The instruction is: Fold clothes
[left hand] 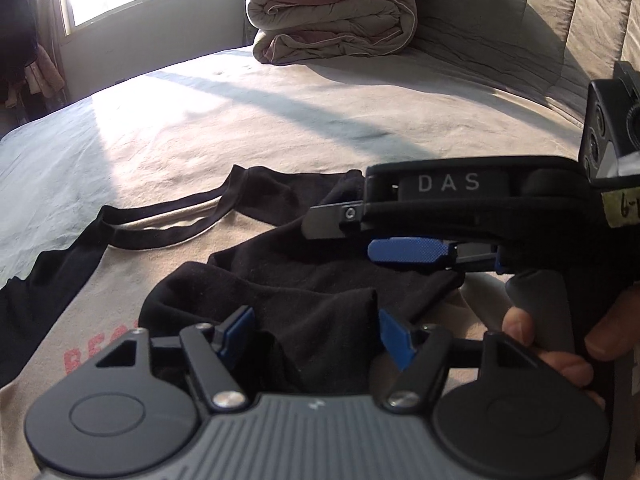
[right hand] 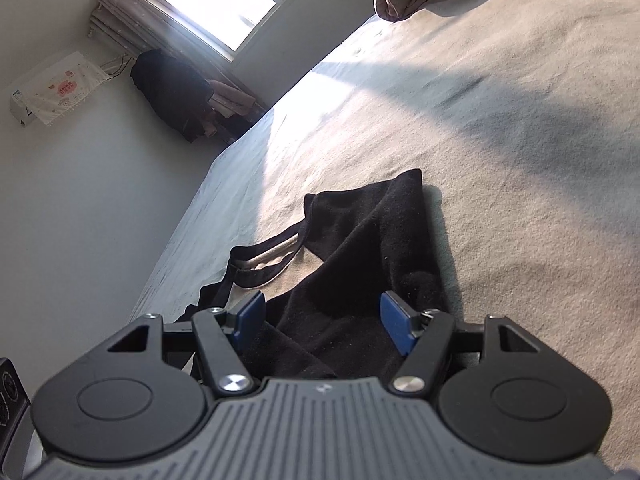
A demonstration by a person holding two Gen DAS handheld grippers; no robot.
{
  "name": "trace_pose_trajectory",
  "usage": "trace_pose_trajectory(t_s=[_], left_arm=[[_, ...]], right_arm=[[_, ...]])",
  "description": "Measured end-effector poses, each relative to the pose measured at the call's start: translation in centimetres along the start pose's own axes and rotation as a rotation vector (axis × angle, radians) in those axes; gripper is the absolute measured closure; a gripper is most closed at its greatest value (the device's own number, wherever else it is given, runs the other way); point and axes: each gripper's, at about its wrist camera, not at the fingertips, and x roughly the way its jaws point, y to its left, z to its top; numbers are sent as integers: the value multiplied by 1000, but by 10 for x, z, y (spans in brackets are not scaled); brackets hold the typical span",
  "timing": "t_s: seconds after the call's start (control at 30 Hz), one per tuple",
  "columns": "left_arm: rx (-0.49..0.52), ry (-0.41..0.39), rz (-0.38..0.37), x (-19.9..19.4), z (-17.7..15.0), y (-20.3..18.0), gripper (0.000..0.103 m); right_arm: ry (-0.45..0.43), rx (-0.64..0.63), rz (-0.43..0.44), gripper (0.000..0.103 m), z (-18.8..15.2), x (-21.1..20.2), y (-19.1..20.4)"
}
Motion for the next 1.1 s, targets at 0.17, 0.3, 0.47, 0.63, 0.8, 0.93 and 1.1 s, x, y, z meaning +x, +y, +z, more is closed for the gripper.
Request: trace_pose_trajectory(t_s=[0.17,0.3,0.47,0.63,0.8,0.93,1.1], left_arm=[[-91,-21,64,-7,8,22,92],[-166,-59,96,-22,15,52,98],[-294,-59,113,-34,11,115,98],[-435,-9,-41,-34,4,148,95],[-259,-23,-162,-33,15,101,51],[-91,0,-209,-19,21,55,42],[10,57,-159,7,21,15,42]], right_arm=[[-9,15,8,35,-1,-1,-1],[-12,12,11,34,0,-1,0],[-17,-1,5,33,-1,-1,3],[-11,0,40,33,-2,-1,6],[3,49,137,33,1,-6,4],[8,99,179,33,4,-8,0],[0,118,178,33,9,-14,-5]])
